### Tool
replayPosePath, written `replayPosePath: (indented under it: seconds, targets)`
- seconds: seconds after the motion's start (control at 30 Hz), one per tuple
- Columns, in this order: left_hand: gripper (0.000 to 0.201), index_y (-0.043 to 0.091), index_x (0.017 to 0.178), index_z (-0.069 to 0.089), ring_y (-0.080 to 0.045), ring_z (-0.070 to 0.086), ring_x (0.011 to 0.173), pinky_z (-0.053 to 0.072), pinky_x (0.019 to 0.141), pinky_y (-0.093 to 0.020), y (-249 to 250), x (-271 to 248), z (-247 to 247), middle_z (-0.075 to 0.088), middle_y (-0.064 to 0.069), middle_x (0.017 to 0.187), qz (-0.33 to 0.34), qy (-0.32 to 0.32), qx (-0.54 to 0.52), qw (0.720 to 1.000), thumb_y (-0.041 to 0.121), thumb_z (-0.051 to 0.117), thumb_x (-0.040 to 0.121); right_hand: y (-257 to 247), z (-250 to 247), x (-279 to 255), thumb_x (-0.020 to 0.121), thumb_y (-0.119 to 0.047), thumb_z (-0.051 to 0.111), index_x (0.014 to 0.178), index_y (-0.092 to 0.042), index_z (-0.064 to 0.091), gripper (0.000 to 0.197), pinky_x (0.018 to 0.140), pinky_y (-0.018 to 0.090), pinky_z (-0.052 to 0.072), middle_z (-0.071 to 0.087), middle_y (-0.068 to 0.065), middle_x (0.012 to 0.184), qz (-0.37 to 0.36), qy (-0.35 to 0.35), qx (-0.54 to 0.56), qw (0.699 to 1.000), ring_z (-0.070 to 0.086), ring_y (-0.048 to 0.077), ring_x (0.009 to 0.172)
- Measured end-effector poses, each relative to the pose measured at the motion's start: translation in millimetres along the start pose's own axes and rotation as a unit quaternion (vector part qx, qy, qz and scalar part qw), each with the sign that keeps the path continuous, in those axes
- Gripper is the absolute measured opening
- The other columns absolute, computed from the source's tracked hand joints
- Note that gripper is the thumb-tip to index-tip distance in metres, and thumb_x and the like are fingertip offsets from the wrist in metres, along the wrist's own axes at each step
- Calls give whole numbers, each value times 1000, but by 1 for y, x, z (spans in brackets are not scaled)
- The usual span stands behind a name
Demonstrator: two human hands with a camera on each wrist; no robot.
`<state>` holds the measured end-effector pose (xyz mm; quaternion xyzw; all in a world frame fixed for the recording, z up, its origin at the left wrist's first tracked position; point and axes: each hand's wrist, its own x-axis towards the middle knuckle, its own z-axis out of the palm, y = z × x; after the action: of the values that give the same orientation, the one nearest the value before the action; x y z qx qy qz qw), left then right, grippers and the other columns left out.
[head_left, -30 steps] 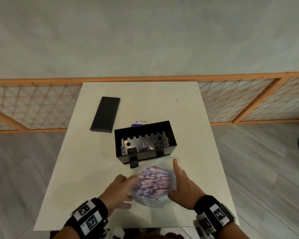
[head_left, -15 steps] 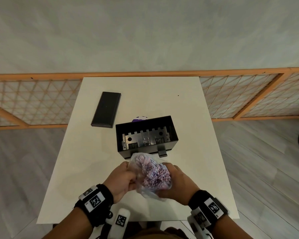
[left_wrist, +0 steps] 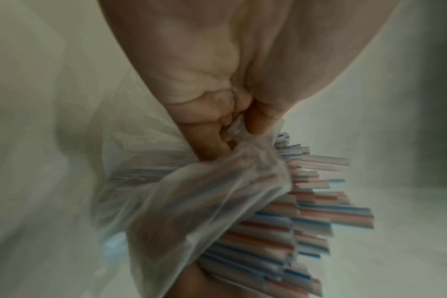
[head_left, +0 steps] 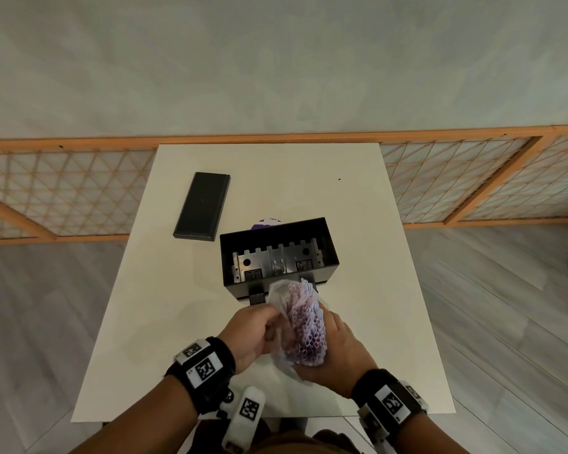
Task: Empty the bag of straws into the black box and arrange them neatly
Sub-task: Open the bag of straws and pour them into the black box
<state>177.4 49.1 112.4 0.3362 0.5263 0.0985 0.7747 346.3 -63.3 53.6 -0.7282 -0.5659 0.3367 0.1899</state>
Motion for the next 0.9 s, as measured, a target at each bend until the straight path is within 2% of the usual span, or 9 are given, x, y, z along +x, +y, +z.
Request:
replayPosePath:
  seconds: [0.1, 0.13, 0.2, 0.27, 0.4, 0.57, 0.67, 0.8, 0.9]
  targets:
    - [17, -7, 92, 67, -28, 66, 73, 54, 66, -32, 2, 4, -3, 69, -27, 85, 11, -14, 65, 998, -4, 52, 84, 0, 1, -1, 61, -79, 75, 151, -39, 30, 109, 105, 25, 46, 46, -20, 141, 7, 13, 75, 997, 47, 0, 127]
    - [20, -3, 94, 69, -24, 68, 77, 54, 69, -30, 0, 6, -5, 72, -19, 87, 23, -16, 123, 992, -4, 52, 82, 0, 0, -2, 63, -75, 78, 148, -40, 34, 102, 104, 23, 46, 49, -22, 138, 9, 18, 103, 994, 49, -3, 125]
    - [36, 24, 103, 71, -14, 72, 89, 60, 81, -31, -6, 9, -8, 77, 1, 97, 53, -32, 264, 963, -1, 50, 89, 5, -3, -1, 67, -56, 83, 141, -40, 43, 86, 99, 20, 49, 55, -28, 129, 26, 22, 166, 986, 53, -10, 118]
    - [44, 39, 116, 61, -11, 69, 106, 59, 93, -35, -12, 9, -9, 73, 8, 113, 64, -56, 346, 934, 6, 51, 89, 11, -6, 0, 69, -46, 84, 133, -44, 48, 73, 91, 15, 49, 60, -34, 119, 50, 19, 202, 978, 57, -15, 111]
    - [68, 32, 143, 45, -4, 62, 112, 55, 94, -25, -22, 15, -10, 62, 13, 126, 83, -113, 411, 901, 30, 65, 78, 24, -4, 4, 69, -49, 86, 133, -45, 50, 73, 97, 21, 50, 63, -33, 120, 78, -6, 234, 969, 60, -10, 112]
    - [108, 31, 149, 33, -13, 34, 132, 40, 111, -30, -25, 28, -10, 26, 8, 142, 141, -14, 511, 848, 56, 79, 55, 27, 4, 6, 69, -48, 91, 137, -34, 54, 79, 102, 33, 53, 67, -18, 127, 82, -50, 283, 954, 64, 1, 117]
    - [95, 33, 148, 40, -14, 35, 141, 34, 116, -30, -19, 33, -7, 33, 7, 152, 150, -34, 487, 860, 57, 82, 66, 15, -1, 6, 76, -39, 86, 128, -35, 64, 57, 100, 35, 55, 71, -13, 121, 80, -72, 307, 945, 67, 7, 114]
    - [52, 39, 133, 55, -3, 61, 120, 52, 105, -40, -11, 14, -7, 66, 15, 128, 164, -62, 376, 910, 57, 66, 85, -4, -22, -1, 87, -46, 65, 116, -53, 67, 30, 103, 34, 53, 71, -21, 118, 90, -84, 321, 939, 65, 1, 113]
    - [65, 43, 147, 39, 2, 58, 126, 50, 106, -30, 0, -11, -10, 62, 21, 137, 196, -76, 297, 932, 58, 61, 88, -24, -45, -5, 97, -48, 56, 127, -39, 65, 32, 106, 42, 51, 71, -14, 124, 81, -100, 357, 925, 65, 7, 118]
